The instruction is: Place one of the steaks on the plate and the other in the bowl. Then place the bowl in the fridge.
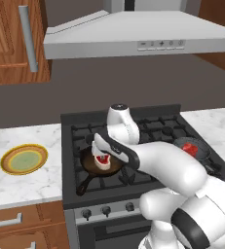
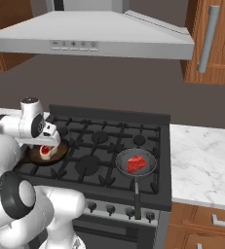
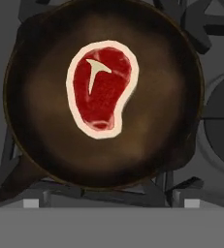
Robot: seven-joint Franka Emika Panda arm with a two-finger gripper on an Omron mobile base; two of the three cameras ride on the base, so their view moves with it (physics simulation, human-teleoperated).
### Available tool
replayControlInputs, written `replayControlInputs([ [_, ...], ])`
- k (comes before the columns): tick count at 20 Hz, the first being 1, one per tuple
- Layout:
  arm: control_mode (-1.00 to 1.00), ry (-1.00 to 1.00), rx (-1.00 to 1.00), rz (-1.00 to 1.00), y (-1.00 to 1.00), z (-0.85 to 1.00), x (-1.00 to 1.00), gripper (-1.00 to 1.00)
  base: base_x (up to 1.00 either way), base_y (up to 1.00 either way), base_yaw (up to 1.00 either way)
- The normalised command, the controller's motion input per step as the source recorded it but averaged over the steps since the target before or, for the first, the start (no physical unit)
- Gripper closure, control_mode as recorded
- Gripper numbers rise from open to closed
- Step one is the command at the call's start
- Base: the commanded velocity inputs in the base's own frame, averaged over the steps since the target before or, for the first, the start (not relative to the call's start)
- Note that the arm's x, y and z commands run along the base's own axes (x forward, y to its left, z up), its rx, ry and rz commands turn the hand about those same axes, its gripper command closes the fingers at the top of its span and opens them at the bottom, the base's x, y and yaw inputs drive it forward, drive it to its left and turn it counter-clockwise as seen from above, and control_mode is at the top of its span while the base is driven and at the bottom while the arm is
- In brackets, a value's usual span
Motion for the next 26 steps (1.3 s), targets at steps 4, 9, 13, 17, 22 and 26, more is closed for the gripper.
replayControlInputs([
  [4, -1.0, 0.0, 0.0, 0.0, 0.27, -0.42, 0.36, -1.0, 0.0, 0.0, 0.0],
  [9, -1.0, 0.0, 0.0, 0.0, 0.08, -0.21, 0.51, -1.0, 0.0, 0.0, 0.0],
  [13, -1.0, 0.01, 0.0, 0.0, 0.0, -0.11, 0.49, -1.0, 0.0, 0.0, 0.0],
  [17, -1.0, 0.0, 0.0, 0.0, 0.07, -0.21, 0.28, -1.0, 0.0, 0.0, 0.0],
  [22, -1.0, 0.0, 0.0, 0.0, 0.12, -0.11, -0.01, -1.0, 0.0, 0.0, 0.0],
  [26, -1.0, 0.01, 0.0, 0.0, 0.03, -0.03, -0.07, -1.0, 0.0, 0.0, 0.0],
])
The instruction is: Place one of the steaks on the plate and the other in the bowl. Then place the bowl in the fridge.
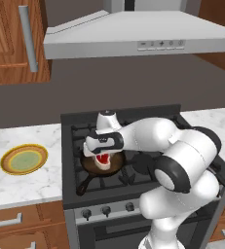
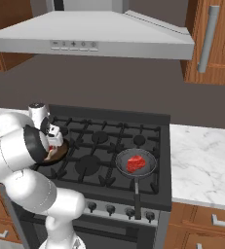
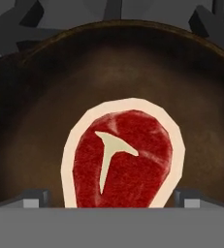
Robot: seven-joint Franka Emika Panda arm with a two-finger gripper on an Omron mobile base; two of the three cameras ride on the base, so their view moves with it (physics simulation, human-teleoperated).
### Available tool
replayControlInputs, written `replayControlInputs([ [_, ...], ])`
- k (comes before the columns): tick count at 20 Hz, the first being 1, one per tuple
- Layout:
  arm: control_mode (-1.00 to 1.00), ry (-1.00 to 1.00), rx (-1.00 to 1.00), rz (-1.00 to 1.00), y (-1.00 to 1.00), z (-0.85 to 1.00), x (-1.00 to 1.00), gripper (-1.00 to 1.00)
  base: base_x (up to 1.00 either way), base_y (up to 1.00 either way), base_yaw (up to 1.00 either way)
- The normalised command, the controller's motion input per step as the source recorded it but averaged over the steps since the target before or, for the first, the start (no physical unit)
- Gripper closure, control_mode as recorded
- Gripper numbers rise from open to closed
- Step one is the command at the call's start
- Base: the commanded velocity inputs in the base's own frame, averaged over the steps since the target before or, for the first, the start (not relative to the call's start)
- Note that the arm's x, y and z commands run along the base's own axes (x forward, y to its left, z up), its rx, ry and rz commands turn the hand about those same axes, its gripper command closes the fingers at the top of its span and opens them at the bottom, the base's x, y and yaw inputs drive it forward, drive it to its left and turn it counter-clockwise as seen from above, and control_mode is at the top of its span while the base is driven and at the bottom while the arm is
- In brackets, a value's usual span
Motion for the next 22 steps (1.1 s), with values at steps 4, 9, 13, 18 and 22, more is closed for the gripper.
replayControlInputs([
  [4, -1.0, 0.03, 0.0, 0.0, 0.0, -0.09, 0.0, -1.0, 0.0, 0.0, 0.0],
  [9, -1.0, 0.05, 0.0, 0.0, 0.0, -0.37, 0.0, -1.0, 0.0, 0.0, 0.0],
  [13, -1.0, 0.02, 0.0, 0.0, 0.01, -0.39, 0.03, -1.0, 0.0, 0.0, 0.0],
  [18, -1.0, 0.01, 0.0, 0.0, -0.04, -0.51, 0.0, -1.0, 0.0, 0.0, 0.0],
  [22, -1.0, 0.01, 0.0, 0.0, -0.06, -0.55, -0.12, -1.0, 0.0, 0.0, 0.0],
])
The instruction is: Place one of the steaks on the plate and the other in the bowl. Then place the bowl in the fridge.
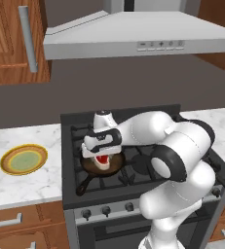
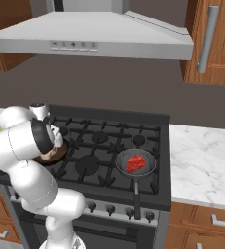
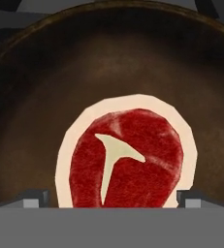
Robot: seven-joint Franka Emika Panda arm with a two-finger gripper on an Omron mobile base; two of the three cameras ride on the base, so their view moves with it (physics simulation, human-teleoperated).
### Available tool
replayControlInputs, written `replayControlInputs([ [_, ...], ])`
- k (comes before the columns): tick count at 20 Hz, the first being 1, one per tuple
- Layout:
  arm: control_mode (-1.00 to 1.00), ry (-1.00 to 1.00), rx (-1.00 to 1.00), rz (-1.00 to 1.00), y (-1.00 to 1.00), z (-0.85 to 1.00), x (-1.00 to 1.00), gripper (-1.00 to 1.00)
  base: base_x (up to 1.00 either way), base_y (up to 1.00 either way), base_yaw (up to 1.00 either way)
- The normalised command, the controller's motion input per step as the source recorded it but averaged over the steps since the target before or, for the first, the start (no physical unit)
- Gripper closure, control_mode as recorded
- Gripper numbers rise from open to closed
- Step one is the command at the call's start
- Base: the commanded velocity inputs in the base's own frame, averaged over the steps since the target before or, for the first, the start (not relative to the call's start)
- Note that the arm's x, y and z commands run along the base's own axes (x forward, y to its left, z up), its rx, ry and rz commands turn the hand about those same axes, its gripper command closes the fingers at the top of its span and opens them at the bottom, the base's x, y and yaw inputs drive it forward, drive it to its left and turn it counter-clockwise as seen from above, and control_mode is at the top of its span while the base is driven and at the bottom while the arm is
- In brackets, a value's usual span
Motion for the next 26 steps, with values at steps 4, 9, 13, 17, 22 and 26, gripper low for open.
replayControlInputs([
  [4, -1.0, 0.02, 0.0, 0.0, 0.0, -0.52, -0.22, -1.0, 0.0, 0.0, 0.0],
  [9, -1.0, 0.05, 0.0, 0.0, 0.0, -0.54, -0.47, -1.0, 0.0, 0.0, 0.0],
  [13, -1.0, 0.07, 0.0, -0.01, 0.0, -0.22, -0.74, -1.0, 0.0, 0.0, 0.0],
  [17, -1.0, 0.01, 0.0, -0.01, 0.0, -0.01, -0.62, -1.0, 0.0, 0.0, 0.0],
  [22, -1.0, 0.0, 0.0, 0.0, -0.23, -0.19, -0.03, -1.0, 0.0, 0.0, 0.0],
  [26, -1.0, 0.0, 0.0, 0.0, -0.16, -0.09, 0.09, -1.0, 0.0, 0.0, 0.0],
])
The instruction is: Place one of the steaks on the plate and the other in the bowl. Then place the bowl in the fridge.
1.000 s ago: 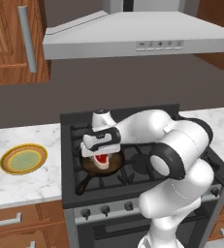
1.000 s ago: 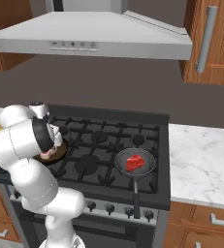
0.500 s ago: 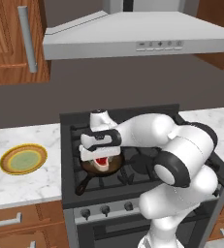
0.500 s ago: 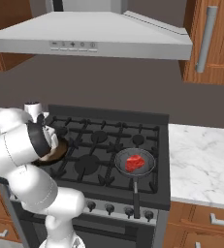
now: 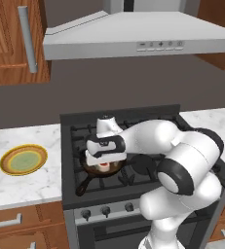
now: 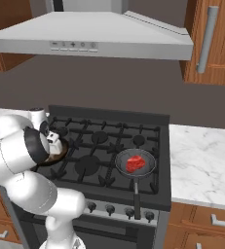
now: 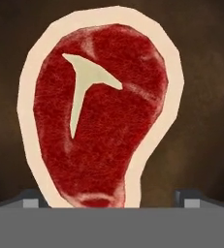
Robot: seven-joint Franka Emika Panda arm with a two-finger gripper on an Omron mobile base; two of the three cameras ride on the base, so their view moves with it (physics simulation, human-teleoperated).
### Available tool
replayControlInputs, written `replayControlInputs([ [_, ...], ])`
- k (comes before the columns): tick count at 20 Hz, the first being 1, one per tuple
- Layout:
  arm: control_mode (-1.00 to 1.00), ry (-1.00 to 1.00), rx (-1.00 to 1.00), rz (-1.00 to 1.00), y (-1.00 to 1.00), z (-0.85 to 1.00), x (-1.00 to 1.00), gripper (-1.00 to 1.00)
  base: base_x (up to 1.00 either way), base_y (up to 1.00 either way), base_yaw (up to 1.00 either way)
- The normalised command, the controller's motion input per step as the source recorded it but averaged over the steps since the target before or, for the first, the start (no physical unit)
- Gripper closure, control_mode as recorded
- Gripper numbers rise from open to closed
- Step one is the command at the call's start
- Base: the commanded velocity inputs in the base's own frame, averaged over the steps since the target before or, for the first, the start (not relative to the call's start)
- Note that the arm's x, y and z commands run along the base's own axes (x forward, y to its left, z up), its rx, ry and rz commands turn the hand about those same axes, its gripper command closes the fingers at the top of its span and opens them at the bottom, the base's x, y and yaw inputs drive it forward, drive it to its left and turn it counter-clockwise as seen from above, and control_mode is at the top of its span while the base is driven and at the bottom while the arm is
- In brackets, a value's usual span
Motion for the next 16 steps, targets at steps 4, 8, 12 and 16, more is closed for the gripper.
replayControlInputs([
  [4, -1.0, 0.0, 0.0, 0.0, 0.12, -0.08, 0.13, -1.0, 0.0, 0.0, 0.0],
  [8, -1.0, 0.02, 0.0, 0.01, 0.29, -0.07, 0.0, -1.0, 0.0, 0.0, 0.0],
  [12, -1.0, 0.05, 0.0, 0.02, 0.18, -0.29, 0.33, -1.0, 0.0, 0.0, 0.0],
  [16, -1.0, 0.0, 0.0, 0.04, 0.0, -0.26, 0.42, 1.0, 0.0, 0.0, 0.0],
])
